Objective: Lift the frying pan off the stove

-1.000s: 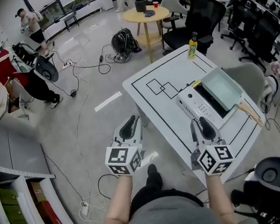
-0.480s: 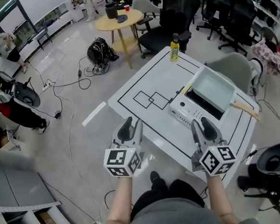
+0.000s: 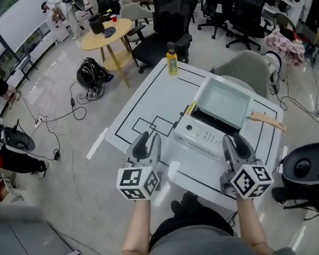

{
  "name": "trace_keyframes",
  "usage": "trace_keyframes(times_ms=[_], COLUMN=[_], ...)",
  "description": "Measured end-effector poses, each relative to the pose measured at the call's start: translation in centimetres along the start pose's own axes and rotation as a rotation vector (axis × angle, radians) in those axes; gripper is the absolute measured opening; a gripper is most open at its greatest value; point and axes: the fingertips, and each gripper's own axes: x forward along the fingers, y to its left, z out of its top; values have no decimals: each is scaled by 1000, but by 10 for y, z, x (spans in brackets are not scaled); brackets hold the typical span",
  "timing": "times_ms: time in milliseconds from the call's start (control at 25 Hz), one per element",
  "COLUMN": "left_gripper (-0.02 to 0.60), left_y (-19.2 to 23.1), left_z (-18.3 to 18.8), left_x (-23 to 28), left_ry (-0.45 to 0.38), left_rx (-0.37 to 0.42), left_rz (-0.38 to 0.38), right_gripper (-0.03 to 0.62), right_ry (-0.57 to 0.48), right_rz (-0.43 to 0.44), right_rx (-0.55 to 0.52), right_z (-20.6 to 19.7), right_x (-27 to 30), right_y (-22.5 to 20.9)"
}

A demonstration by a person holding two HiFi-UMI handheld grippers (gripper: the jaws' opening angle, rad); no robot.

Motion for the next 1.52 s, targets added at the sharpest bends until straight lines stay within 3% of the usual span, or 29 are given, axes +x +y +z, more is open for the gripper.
trace_keyframes(times_ms=[680,1160,1520], left_gripper=[133,135,144], left_y=[-69,-91,-102], left_z=[15,7,-13], left_x=[130,206,245], left_ry=[41,140,232], left_rx=[24,36,24], left_rz=[-177,-361,-459], right_gripper=[167,178,184], right_ry=[-81,-118,-136], right_rz=[-170,-371,-465], right_rx=[157,245,280], right_z=[31,21,15], right_x=[-3,1,3], right_y=[-107,-143,-151])
